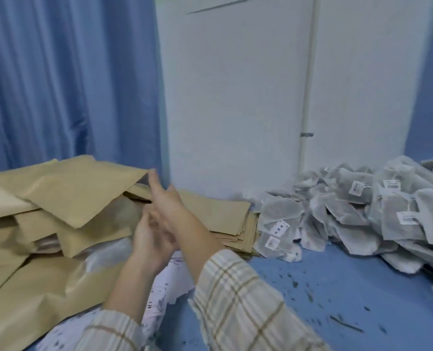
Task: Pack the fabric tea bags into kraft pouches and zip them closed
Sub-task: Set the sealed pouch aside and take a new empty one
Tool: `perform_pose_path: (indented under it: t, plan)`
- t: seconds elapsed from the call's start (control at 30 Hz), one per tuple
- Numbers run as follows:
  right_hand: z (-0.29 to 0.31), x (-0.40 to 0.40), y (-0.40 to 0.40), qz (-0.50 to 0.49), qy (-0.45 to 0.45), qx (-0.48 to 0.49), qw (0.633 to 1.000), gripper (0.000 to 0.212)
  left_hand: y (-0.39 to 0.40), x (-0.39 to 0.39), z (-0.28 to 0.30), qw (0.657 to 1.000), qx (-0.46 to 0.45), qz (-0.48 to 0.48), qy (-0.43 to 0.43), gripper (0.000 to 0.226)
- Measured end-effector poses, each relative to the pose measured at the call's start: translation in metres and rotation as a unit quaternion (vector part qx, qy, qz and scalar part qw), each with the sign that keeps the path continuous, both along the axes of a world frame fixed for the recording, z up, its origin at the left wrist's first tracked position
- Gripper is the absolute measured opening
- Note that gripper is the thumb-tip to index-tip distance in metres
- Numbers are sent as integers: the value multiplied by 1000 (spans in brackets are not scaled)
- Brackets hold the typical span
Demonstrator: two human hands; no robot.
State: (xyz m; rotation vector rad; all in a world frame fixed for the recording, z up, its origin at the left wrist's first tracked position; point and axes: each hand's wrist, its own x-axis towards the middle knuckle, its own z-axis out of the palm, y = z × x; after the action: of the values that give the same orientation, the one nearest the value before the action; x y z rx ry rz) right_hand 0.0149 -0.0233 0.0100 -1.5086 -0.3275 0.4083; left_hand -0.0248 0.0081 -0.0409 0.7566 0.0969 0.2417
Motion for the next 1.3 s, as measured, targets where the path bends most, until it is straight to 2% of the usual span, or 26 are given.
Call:
perform_pose_path:
  t: [0.07, 0.17, 0.23, 0.27, 0.33, 0.4, 0.43, 0.47, 0.53, 0.6, 0.67, 0.73, 0.83, 0.87, 0.93, 1.07, 1.17, 1.3]
  plan:
    - [-39, 29, 13, -24, -20, -51, 998, 70, 9, 17, -22, 999, -6, -5, 41, 46]
    - [-89, 67, 9, -53, -34, -100, 993, 39, 2, 41, -46, 995, -1, -30, 97, 33]
    - [-107, 88, 0, -72, -76, -147, 984, 33, -5, 56, -59, 991, -8, -43, 126, 28]
    - [-113, 95, -6, -89, -111, -182, 973, 38, -8, 63, -66, 990, -7, -46, 133, 29]
    - [-122, 109, -23, -142, -219, -284, 923, 44, -11, 75, -74, 988, -7, -52, 143, 29]
    - [-135, 123, -43, -156, -339, -423, 826, 49, -15, 83, -79, 987, -10, -50, 151, 25]
    - [-142, 129, -52, -142, -365, -488, 780, 54, -17, 86, -82, 987, -15, -53, 154, 23]
    - [-147, 133, -60, -121, -365, -538, 750, 60, -19, 87, -83, 985, -19, -58, 159, 26]
    - [-154, 136, -73, -99, -347, -592, 720, 66, -23, 90, -88, 984, -19, -64, 167, 42]
    - [-157, 136, -81, -114, -382, -607, 688, 64, -29, 90, -91, 984, -18, -62, 167, 47]
    - [-155, 130, -86, -131, -448, -605, 645, 51, -35, 89, -92, 984, -27, -63, 163, 45]
    - [-148, 122, -91, -109, -498, -611, 606, 32, -40, 88, -91, 984, -31, -67, 165, 45]
    - [-133, 104, -103, -64, -564, -610, 552, 17, -48, 79, -85, 984, -28, -71, 163, 53]
    - [-128, 97, -108, -75, -592, -606, 526, 15, -49, 77, -84, 984, -35, -74, 156, 55]
    - [-122, 81, -124, -117, -640, -579, 492, 28, -51, 69, -79, 985, -60, -80, 141, 57]
    - [-123, 49, -162, -161, -738, -464, 463, 21, -58, 51, -64, 990, -37, -75, 113, 48]
    - [-132, 25, -193, -184, -777, -402, 448, 19, -82, 33, -59, 993, 62, -28, 96, 42]
    - [-128, -4, -221, -189, -752, -396, 493, 19, -118, 5, -47, 984, 156, 43, 77, 37]
